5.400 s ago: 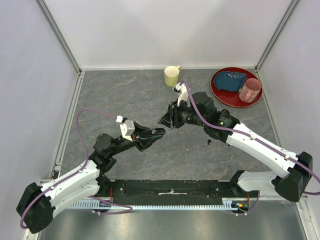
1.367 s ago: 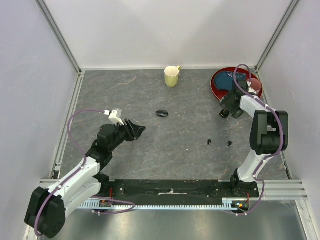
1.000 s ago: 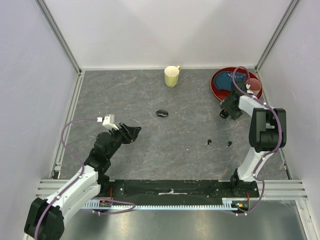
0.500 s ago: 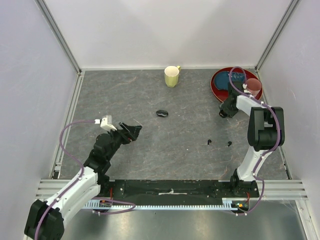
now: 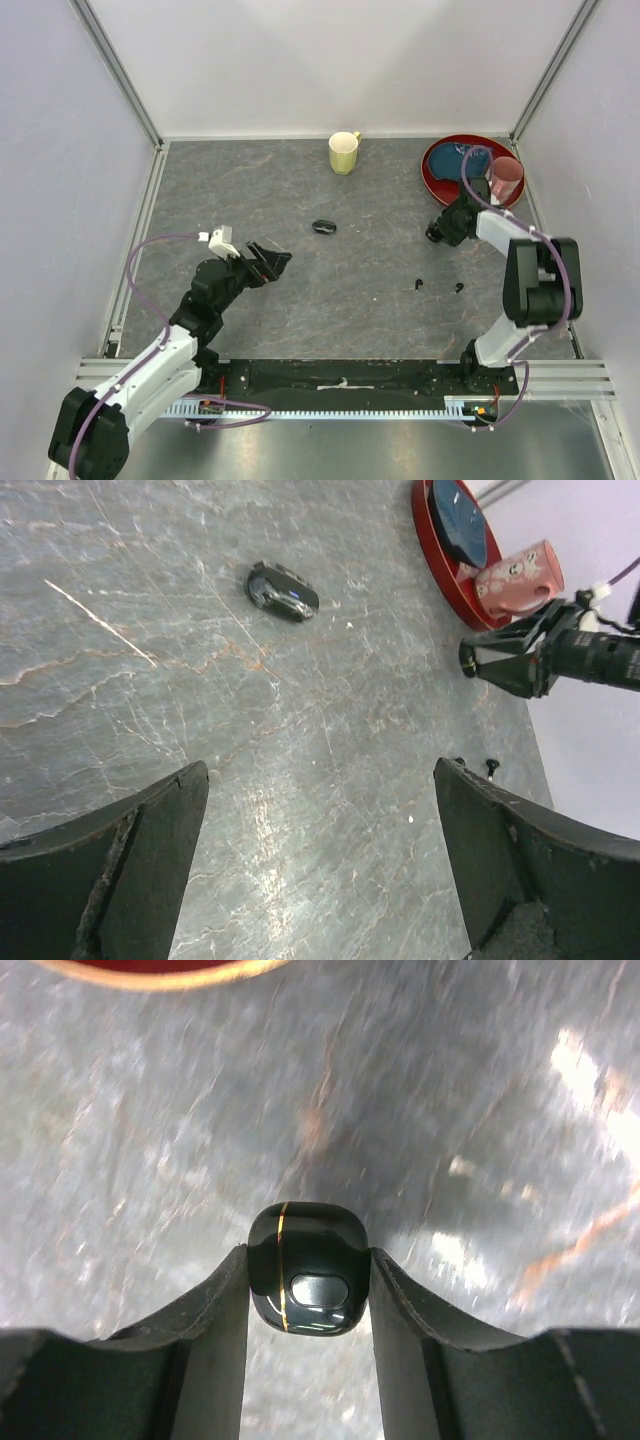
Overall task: Insert the wireless bluetooth earbuds into the charging case
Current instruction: Pick up the charging case at the center of the board.
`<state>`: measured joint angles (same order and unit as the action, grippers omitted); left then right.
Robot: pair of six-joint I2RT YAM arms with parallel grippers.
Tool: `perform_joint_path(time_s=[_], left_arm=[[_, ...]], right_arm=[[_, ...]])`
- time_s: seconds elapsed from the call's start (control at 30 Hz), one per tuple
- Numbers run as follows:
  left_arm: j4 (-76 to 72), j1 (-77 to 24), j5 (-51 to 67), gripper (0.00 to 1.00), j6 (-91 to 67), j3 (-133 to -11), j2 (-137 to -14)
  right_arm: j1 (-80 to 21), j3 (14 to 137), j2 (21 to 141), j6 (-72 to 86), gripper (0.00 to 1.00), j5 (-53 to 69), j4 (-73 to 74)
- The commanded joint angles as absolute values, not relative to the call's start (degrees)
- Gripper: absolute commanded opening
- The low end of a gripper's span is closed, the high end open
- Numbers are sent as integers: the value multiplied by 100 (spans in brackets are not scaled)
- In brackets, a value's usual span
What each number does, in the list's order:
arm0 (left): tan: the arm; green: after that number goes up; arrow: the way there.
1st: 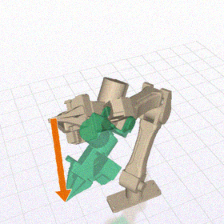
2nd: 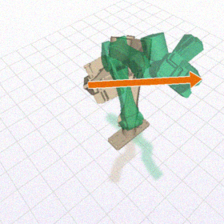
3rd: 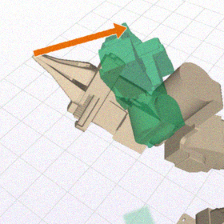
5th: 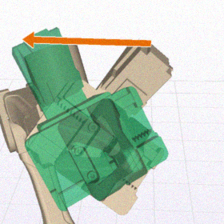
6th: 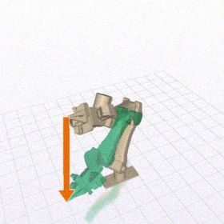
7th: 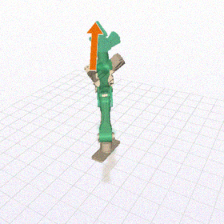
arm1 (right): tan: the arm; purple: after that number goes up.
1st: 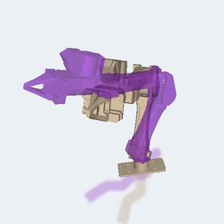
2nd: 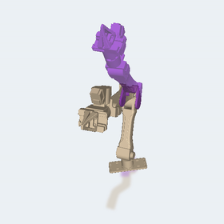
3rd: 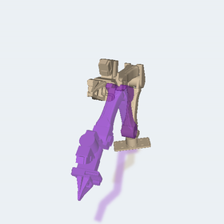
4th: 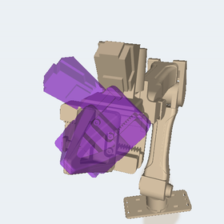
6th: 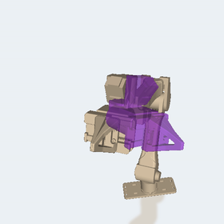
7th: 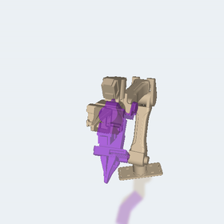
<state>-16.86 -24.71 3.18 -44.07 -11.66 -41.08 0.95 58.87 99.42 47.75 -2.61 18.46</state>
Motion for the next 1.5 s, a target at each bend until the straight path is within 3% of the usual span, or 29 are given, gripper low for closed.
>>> perform_joint_path(time_s=[0.0, 0.13, 0.43, 0.8, 1.27, 1.47], left_arm=[[-2004, -2461, 746, 100, -4430, -1555, -4376], [-1978, -2767, 713, 100, -4089, -2151, -4719], [-2530, -4156, -534, 100, -3499, -3040, -5695], [-3427, -5167, -1142, 98, -2927, -3823, -6934], [-4333, -5300, -1151, 89, -2830, -4350, -7910], [-4491, -5291, -1072, 78, -2839, -4526, -8217]], right_arm=[[-219, 5258, 8765, 5770, 5, 492, 1064], [-903, 4800, 7597, 6808, 5, 484, 695], [-2178, 4105, 6338, 8568, 0, 35, 35], [-2891, 4104, 6047, 9333, 0, -343, -299], [-3103, 4096, 6073, 9457, 0, -97, -404], [-3120, 4087, 6029, 9501, 0, -53, -413]])
